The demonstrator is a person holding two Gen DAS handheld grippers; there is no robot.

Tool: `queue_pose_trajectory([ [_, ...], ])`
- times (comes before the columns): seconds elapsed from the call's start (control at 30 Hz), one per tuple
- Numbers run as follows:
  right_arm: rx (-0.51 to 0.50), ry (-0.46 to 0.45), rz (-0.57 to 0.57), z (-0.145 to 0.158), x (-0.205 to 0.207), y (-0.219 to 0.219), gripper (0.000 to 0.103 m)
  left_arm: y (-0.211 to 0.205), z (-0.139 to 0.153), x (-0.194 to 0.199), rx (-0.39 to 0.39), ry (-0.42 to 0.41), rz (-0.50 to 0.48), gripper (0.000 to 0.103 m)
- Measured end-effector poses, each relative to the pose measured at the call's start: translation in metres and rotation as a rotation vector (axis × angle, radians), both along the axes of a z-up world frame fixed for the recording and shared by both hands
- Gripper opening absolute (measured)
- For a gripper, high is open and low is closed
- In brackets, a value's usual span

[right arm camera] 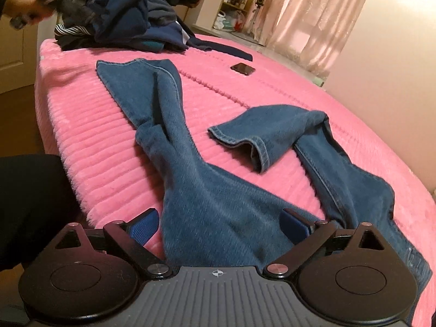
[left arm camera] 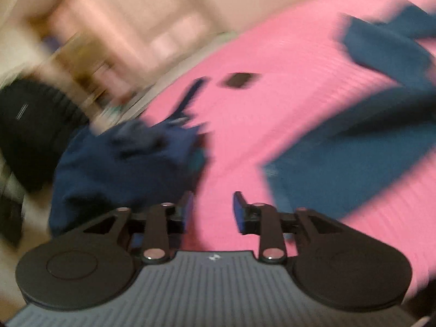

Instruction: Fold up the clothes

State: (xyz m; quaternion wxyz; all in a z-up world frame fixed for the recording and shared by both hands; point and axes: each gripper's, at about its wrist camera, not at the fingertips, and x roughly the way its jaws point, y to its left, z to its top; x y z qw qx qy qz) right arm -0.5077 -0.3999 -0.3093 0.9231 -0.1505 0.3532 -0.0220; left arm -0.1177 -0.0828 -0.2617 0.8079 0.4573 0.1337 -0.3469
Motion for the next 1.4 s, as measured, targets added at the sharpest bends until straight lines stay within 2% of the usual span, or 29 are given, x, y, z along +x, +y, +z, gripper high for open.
queue_pose_trajectory([
  [0.1, 0.001, 0.004, -0.011, 0.001, -0.006, 0.000, 0.097, -0.013, -0.053, -0.036, 0.241, -0.123, -0.210, 0.037],
  [0.17, -0.009, 0.006, -0.019, 0.002, -0.010, 0.000, 0.097, -0.024, -0.082, -0.044, 0.354, -0.175, -0.309, 0.037],
  [0.2, -0.014, 0.006, -0.025, 0.003, -0.013, 0.000, 0.097, -0.028, -0.088, -0.042, 0.372, -0.181, -0.328, 0.037],
  [0.37, -0.005, -0.004, -0.095, 0.008, -0.030, -0.006, 0.097, -0.046, -0.104, -0.024, 0.403, -0.186, -0.376, 0.034],
  [0.4, -0.004, -0.006, -0.111, 0.008, -0.033, -0.006, 0.097, -0.050, -0.107, -0.021, 0.409, -0.187, -0.386, 0.013],
  [0.43, -0.003, -0.008, -0.127, 0.008, -0.036, -0.006, 0.097, -0.050, -0.106, -0.020, 0.399, -0.179, -0.381, 0.007],
  [0.5, -0.021, -0.005, -0.165, 0.007, -0.044, -0.004, 0.097, -0.049, -0.101, -0.021, 0.369, -0.157, -0.359, 0.007],
  [0.6, -0.045, -0.001, -0.227, 0.008, -0.060, -0.002, 0.097, -0.030, -0.069, -0.025, 0.279, -0.134, -0.282, 0.006],
  [0.67, -0.046, -0.002, -0.274, 0.009, -0.072, -0.003, 0.097, -0.007, -0.050, -0.027, 0.261, -0.127, -0.231, 0.006],
  [0.73, -0.023, -0.006, -0.339, 0.008, -0.086, -0.006, 0.097, 0.019, -0.042, -0.029, 0.283, -0.112, -0.213, 0.007],
  [0.87, 0.086, -0.037, -0.526, 0.003, -0.113, -0.023, 0.097, 0.046, -0.056, -0.047, 0.340, -0.075, -0.236, 0.007],
  [1.0, 0.179, -0.118, -0.822, 0.003, -0.155, -0.056, 0.097, 0.046, -0.083, -0.054, 0.380, -0.067, -0.242, 0.007],
  [1.17, 0.474, -0.321, -1.168, 0.000, -0.228, -0.114, 0.097, 0.046, -0.107, -0.057, 0.424, -0.067, -0.250, 0.007],
  [1.33, 0.738, -0.526, -1.284, -0.024, -0.270, -0.157, 0.097, 0.039, -0.110, -0.056, 0.446, -0.053, -0.229, 0.007],
  [1.37, 0.782, -0.554, -1.299, -0.029, -0.274, -0.163, 0.095, 0.038, -0.109, -0.056, 0.449, -0.050, -0.224, 0.007],
  [1.4, 0.818, -0.570, -1.317, -0.033, -0.276, -0.168, 0.072, 0.037, -0.109, -0.056, 0.451, -0.048, -0.219, 0.007],
])
